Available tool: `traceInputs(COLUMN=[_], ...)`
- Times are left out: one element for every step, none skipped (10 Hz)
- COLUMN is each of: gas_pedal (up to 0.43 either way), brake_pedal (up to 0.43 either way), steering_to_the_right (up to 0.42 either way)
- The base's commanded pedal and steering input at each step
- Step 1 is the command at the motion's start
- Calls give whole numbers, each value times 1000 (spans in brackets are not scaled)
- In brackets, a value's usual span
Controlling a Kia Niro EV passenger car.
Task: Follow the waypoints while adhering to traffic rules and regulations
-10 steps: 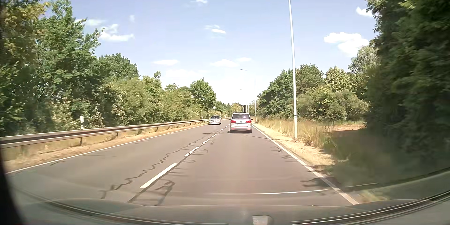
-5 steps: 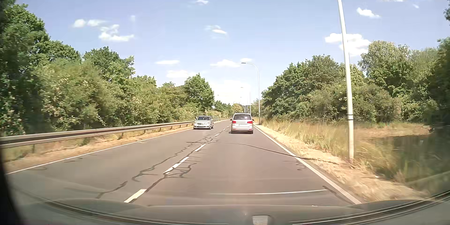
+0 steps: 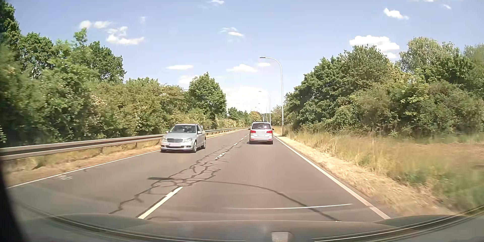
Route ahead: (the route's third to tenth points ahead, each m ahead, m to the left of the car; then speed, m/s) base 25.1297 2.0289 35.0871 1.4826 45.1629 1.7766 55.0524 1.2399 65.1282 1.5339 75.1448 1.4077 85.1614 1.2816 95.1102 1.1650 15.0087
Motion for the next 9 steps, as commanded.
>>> traceInputs(gas_pedal=[28, 20, 20, 8, 8, 0, 0, 0, 0], brake_pedal=[30, 30, 30, 30, 30, 30, 30, 30, 30], steering_to_the_right=[1, 1, 0, 1, 1, 1, 1, 1, 1])
